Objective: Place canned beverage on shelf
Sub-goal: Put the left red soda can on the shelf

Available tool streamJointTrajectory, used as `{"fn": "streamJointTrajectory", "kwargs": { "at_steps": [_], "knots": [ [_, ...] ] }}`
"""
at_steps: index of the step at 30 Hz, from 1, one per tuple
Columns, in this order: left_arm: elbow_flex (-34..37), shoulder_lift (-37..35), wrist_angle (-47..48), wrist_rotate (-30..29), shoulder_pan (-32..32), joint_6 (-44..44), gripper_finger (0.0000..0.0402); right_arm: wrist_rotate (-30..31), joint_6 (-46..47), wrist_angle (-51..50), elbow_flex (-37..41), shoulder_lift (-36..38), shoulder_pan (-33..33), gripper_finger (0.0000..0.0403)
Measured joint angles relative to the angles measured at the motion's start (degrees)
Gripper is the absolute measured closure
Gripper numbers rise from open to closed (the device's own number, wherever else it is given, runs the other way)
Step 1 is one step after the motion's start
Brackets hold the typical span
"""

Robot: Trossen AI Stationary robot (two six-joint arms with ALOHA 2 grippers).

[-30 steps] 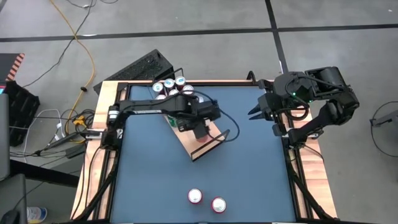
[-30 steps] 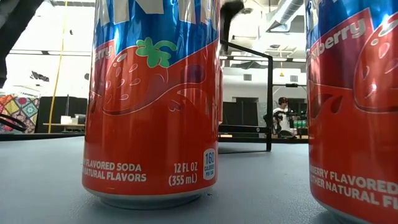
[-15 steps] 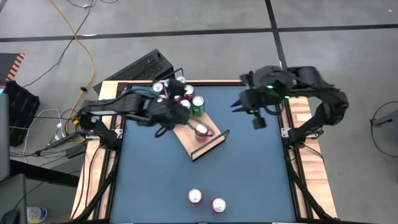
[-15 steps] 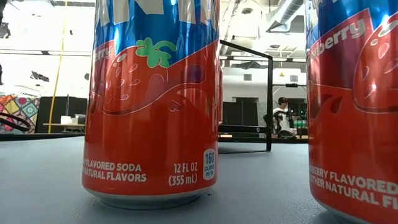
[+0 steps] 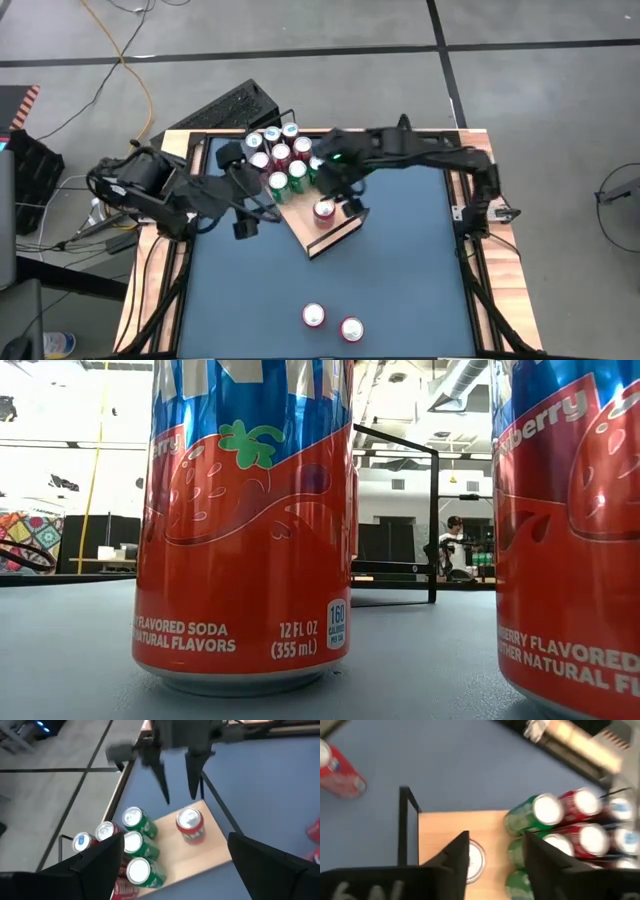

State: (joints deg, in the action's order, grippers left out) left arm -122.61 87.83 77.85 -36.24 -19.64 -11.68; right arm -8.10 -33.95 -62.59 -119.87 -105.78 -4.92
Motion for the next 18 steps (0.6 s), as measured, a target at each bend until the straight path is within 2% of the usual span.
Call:
{"fn": "streamJointTrajectory", "kwargs": {
  "at_steps": [6, 9, 12, 18],
  "knots": [
    [0.02, 0.0, 4.08, -0.32, -2.4, -1.57, 0.0061, 0.54, -2.56, -3.65, 0.02, -6.29, 0.06, 0.0119],
    [0.02, 0.0, 5.46, -0.26, -2.44, -3.72, 0.0061, 0.68, -4.01, -5.82, 0.02, -7.97, 0.37, 0.0079],
    [0.02, 0.0, 7.41, -0.26, -2.46, -4.59, 0.0061, 0.61, -4.55, -6.39, 0.04, -8.11, 0.8, 0.0062],
    [0.02, 0.15, 8.93, -0.36, -2.44, -4.9, 0.0061, 0.58, -5.1, -4.87, -0.17, -9.37, 0.71, 0.0064]
  ]
}}
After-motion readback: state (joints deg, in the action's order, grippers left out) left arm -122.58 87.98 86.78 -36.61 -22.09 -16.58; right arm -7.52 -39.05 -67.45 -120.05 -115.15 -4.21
